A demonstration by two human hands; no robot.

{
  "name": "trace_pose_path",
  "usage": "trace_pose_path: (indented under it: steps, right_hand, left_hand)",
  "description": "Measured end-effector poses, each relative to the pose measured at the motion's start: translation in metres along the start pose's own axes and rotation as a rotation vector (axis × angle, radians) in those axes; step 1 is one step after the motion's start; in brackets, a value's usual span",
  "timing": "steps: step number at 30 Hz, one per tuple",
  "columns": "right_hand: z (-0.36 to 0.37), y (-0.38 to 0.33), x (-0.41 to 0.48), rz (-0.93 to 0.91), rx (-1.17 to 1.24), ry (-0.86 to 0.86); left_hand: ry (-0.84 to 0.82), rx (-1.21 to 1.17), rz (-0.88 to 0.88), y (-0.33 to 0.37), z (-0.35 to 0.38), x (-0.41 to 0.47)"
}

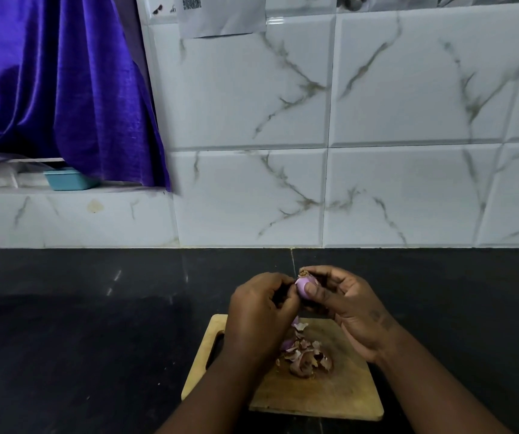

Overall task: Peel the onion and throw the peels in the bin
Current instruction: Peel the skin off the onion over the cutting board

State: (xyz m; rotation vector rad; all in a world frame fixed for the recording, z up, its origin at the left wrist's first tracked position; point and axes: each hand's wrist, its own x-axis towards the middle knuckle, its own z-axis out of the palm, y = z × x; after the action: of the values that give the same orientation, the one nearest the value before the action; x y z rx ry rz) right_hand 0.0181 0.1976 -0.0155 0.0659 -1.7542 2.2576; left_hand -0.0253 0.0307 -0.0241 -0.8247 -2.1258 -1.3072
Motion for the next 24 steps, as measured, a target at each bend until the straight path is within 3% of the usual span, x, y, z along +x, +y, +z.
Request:
trace_pose_path:
  steps: [5,10,13,19,24]
  right_hand:
    - [0.000,0.000,-0.001,-0.033,-0.029,-0.013]
    - [0.000,0.000,-0.001,-0.009,0.021,-0.056]
    - [-0.002,-0.003,-0.001,-0.024,0.089,-0.055]
    - [-0.006,-0.001,0.001,-0.015,0.072,-0.042]
    - [-0.005,-0.001,0.000,-0.004,0.022,-0.043]
  left_hand:
    - [0.054,0.093,0.009,0.002,0.002,0.002]
    - [0.018,-0.152,-0.198,-0.002,0.000,0.006]
    - [0.027,-0.146,-0.277,-0.009,0.000,0.007]
    - [-0.109,-0.054,-0.224,-0.009,-0.001,0.005]
    - [-0.026,-0.248,-0.227,0.000,-0.006,0.005]
